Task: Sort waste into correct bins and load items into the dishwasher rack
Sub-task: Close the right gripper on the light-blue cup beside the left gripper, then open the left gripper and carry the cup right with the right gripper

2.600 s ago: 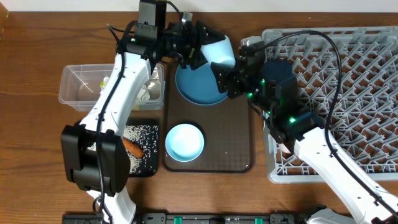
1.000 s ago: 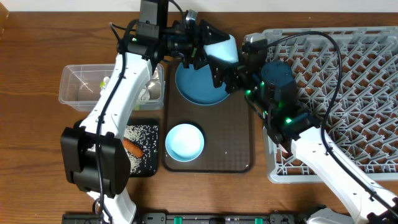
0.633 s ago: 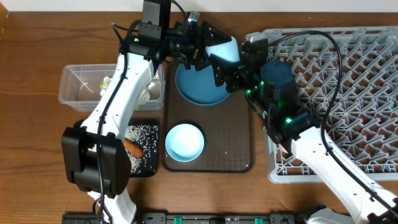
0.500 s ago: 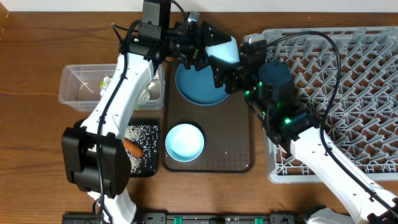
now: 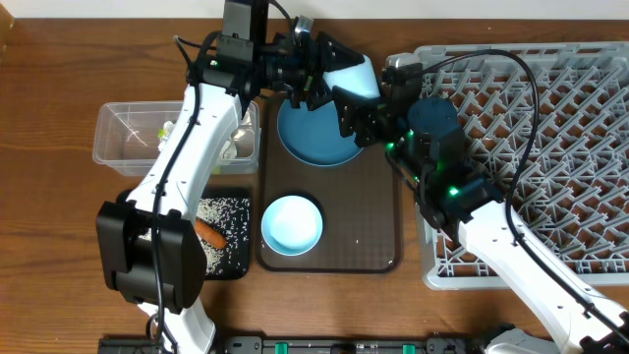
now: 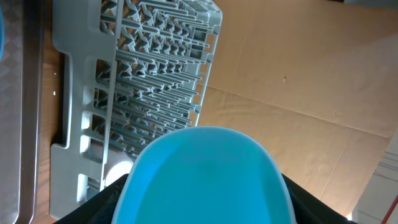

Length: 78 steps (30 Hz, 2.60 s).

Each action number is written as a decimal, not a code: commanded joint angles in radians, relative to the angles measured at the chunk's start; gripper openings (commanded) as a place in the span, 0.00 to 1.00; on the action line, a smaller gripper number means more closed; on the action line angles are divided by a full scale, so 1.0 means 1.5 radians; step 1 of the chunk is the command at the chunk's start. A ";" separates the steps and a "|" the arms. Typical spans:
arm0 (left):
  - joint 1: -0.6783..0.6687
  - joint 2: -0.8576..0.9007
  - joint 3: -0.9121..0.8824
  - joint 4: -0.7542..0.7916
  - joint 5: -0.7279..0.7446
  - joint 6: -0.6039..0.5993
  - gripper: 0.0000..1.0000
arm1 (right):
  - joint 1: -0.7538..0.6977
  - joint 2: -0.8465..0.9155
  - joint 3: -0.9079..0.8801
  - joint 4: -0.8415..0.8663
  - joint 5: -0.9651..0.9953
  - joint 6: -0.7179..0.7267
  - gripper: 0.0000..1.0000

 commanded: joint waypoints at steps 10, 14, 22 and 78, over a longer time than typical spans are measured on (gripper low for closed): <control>-0.015 -0.001 -0.001 -0.002 0.007 0.013 0.64 | 0.026 -0.007 0.016 0.025 -0.102 0.022 0.67; -0.015 -0.001 -0.001 -0.001 0.005 0.013 0.65 | 0.026 -0.007 0.016 0.017 -0.102 0.022 0.64; -0.015 -0.001 -0.001 -0.001 0.002 0.014 0.65 | 0.025 -0.007 0.016 -0.007 -0.092 0.002 0.55; 0.037 -0.001 -0.001 -0.055 -0.003 0.077 0.80 | -0.028 -0.065 0.017 -0.116 -0.098 -0.009 0.51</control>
